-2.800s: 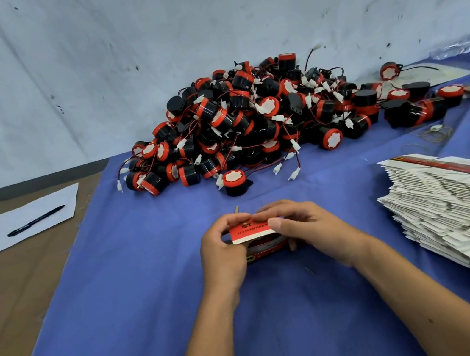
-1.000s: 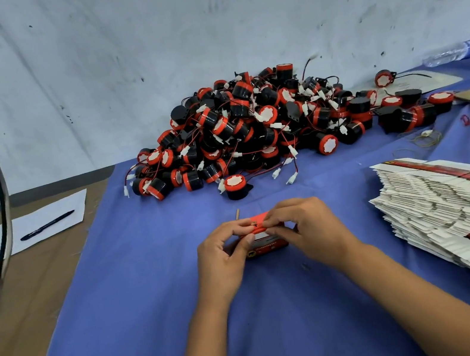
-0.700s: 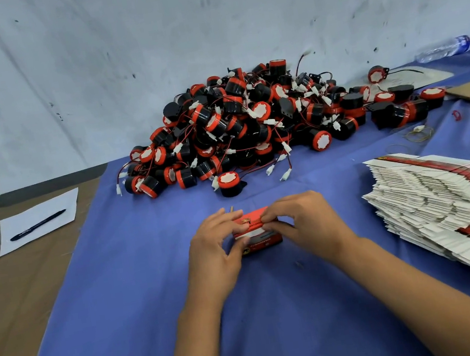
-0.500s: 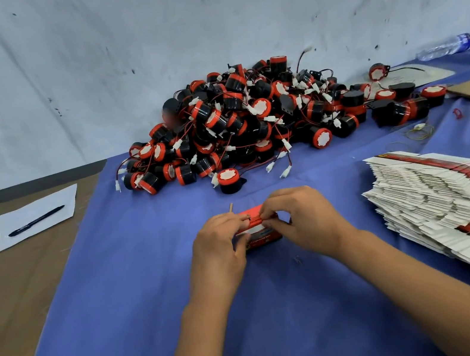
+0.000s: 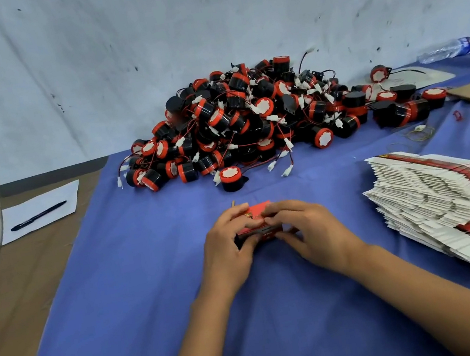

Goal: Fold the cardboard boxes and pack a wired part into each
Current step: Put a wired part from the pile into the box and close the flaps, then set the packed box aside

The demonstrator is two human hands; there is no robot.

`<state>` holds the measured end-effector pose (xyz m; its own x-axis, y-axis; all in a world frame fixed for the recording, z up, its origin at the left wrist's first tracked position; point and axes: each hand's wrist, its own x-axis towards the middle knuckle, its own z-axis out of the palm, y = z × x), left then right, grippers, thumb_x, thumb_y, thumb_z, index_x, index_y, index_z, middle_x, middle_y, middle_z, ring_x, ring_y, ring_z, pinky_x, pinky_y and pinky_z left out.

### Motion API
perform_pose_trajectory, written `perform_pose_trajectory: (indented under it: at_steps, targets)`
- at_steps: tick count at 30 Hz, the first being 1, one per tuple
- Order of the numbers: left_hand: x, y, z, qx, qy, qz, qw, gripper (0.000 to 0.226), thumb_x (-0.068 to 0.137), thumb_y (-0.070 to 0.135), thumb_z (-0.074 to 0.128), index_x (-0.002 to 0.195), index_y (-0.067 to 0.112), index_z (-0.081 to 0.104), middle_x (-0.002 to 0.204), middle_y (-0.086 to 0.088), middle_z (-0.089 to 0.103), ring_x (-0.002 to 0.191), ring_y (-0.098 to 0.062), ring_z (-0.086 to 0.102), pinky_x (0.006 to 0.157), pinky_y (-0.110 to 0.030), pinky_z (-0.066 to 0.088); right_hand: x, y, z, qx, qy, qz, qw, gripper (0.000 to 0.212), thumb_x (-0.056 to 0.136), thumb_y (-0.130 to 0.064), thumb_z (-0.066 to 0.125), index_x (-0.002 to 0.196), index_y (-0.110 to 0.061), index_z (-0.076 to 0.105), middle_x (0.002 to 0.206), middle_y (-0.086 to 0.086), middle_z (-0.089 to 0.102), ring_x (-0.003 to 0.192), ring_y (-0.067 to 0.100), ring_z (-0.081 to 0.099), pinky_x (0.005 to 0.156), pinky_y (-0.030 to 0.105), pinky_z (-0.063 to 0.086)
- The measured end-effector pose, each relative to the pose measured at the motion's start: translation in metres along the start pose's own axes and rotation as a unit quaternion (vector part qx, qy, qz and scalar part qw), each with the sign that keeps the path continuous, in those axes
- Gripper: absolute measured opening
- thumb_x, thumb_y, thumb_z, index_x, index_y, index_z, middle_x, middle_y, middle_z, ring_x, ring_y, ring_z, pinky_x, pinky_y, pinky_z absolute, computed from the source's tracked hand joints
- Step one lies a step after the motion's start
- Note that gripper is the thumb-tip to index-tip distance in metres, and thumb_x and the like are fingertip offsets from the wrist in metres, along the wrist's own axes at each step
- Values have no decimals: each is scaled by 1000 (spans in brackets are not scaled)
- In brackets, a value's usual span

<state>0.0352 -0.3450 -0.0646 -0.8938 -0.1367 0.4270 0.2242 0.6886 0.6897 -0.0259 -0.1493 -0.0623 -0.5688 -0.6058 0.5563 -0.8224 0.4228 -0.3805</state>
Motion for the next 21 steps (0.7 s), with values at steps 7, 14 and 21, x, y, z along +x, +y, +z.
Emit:
perform_pose_trajectory:
  at_steps: [7,14,21]
  targets:
    - [8,28,-3,-106,10,-75,991,25,88,6,79,96,30,78,119,11,71,119,-13,66,100,-30,54,20,-26,-41,-141,-96,18,985,36,87,-30,76,117,-20,60,117,-5,60,112,20,54,82,40,50]
    - [45,217,69,-263,-25,98,959,12,93,28,76,104,28,78,108,12,76,106,-10,71,94,-41,58,-57,-45,-224,-163,155,193,955,49,73,-13,86,118,-22,67,122,-5,65,110,19,61,87,38,52]
    - [-23,454,205,-302,-281,286,865,23,100,22,64,116,11,76,110,-7,77,105,-23,71,93,-42,56,-228,-83,-416,-323,208,588,712,50,77,1,66,123,-18,71,117,16,72,109,36,66,94,40,53]
